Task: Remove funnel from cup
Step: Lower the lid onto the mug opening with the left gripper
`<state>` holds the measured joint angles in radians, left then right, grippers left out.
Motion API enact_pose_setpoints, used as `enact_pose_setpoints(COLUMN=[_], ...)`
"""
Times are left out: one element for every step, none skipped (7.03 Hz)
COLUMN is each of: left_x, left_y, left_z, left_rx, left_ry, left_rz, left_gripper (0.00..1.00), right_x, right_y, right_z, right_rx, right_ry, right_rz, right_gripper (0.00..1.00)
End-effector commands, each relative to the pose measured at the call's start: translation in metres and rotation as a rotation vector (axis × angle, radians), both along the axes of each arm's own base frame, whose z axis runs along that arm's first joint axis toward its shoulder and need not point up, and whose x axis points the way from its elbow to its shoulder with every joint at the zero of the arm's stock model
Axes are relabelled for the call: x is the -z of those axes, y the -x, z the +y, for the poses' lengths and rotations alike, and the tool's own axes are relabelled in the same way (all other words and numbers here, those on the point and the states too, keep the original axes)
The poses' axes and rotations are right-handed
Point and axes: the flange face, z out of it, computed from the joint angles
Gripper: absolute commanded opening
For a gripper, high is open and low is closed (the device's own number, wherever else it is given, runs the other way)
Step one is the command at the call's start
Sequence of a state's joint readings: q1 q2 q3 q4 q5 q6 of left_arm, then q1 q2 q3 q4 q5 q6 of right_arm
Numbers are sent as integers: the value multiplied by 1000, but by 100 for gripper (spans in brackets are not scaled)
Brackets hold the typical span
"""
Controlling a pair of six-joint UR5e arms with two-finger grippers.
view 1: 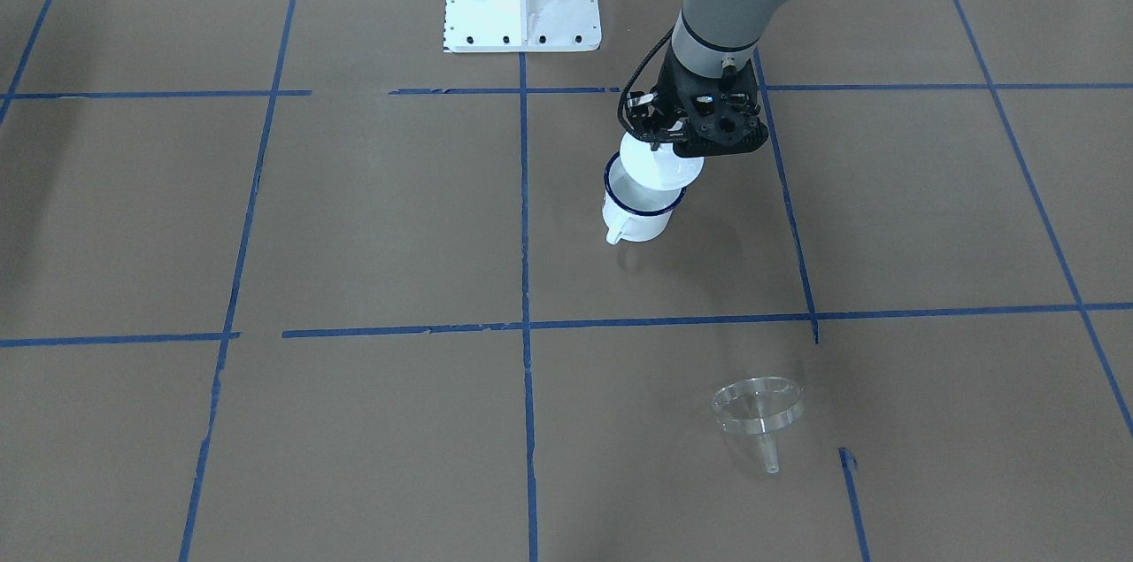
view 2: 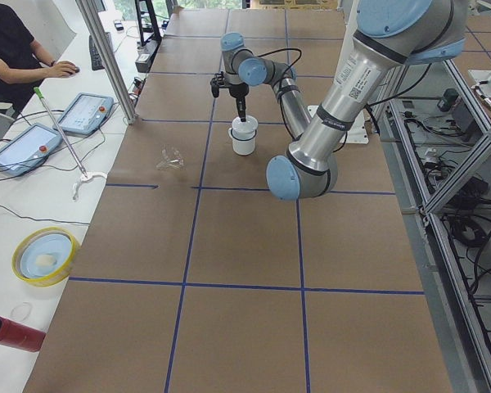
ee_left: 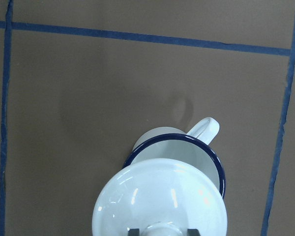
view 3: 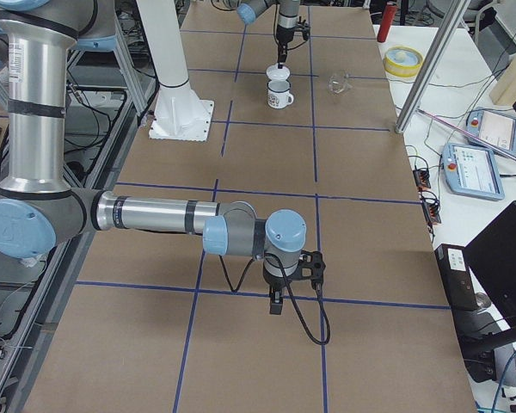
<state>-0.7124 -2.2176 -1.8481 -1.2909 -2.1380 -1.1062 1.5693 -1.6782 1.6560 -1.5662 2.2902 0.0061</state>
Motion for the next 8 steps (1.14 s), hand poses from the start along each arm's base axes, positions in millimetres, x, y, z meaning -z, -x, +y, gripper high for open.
enact_pose_setpoints(left_x=[-9,-7,-8,-8,-8,-7,-5,-6], left_y=[-12,-12,-19,-20,-20,-20,-20,-20], left_z=[-5,-4,2,3,3,3,3,3], left_rx=[-6,-6,-21,-23,-23,-23,-22,-23], left_ry=[-6,-6,-5,-5,-5,-6,-7,-8], left_rz=[5,7,7,7,7,8,12,11], left_gripper=[0,0,0,0,0,0,0,0], right_x=[0,0,0,0,0,0,0,0], right_y=[0,0,0,0,0,0,0,0], right_z=[0,0,0,0,0,0,0,0], right_rx=[0,0,0,0,0,0,0,0], right_ry=[-1,1,-1,-1,-1,-1,-1,-1], right_rz=[0,0,0,0,0,0,0,0], right_gripper=[100,100,100,100,100,100,100,100])
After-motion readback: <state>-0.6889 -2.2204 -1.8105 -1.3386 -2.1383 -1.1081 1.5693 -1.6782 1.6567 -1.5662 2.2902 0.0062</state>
